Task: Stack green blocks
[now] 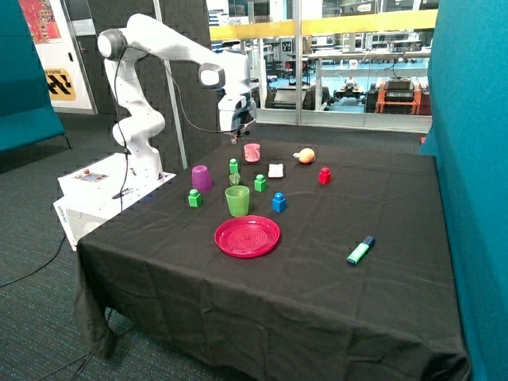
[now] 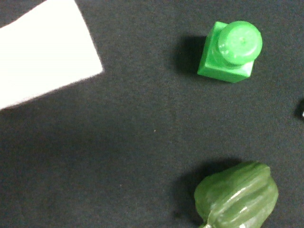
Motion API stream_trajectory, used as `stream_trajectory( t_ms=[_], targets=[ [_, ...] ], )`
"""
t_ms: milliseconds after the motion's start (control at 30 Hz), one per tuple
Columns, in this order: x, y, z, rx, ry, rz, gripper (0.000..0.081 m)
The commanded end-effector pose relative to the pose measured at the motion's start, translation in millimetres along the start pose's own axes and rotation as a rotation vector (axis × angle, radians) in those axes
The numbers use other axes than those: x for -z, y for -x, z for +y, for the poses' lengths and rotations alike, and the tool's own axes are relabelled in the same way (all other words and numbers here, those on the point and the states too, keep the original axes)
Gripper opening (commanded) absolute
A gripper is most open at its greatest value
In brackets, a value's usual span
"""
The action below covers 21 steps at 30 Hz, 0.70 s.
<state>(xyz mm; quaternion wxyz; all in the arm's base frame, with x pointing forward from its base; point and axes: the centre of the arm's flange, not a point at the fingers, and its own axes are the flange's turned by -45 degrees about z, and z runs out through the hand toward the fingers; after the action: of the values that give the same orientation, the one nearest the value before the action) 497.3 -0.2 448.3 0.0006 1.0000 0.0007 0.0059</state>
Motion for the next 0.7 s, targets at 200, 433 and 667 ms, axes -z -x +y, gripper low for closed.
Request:
stream_trajectory(
  t_ms=[200,433,667],
  targets=[
    [3.7,0.9,-14.5,-0.100,-0.0007,-0.0118,0.0441],
    [2.2,4.0,-18.4,-0.100,-0.0007,-0.0118,0.0394],
    [1.9,11.3,-8.9,-0.190,-0.0002,-0.0118,0.0394]
  ],
)
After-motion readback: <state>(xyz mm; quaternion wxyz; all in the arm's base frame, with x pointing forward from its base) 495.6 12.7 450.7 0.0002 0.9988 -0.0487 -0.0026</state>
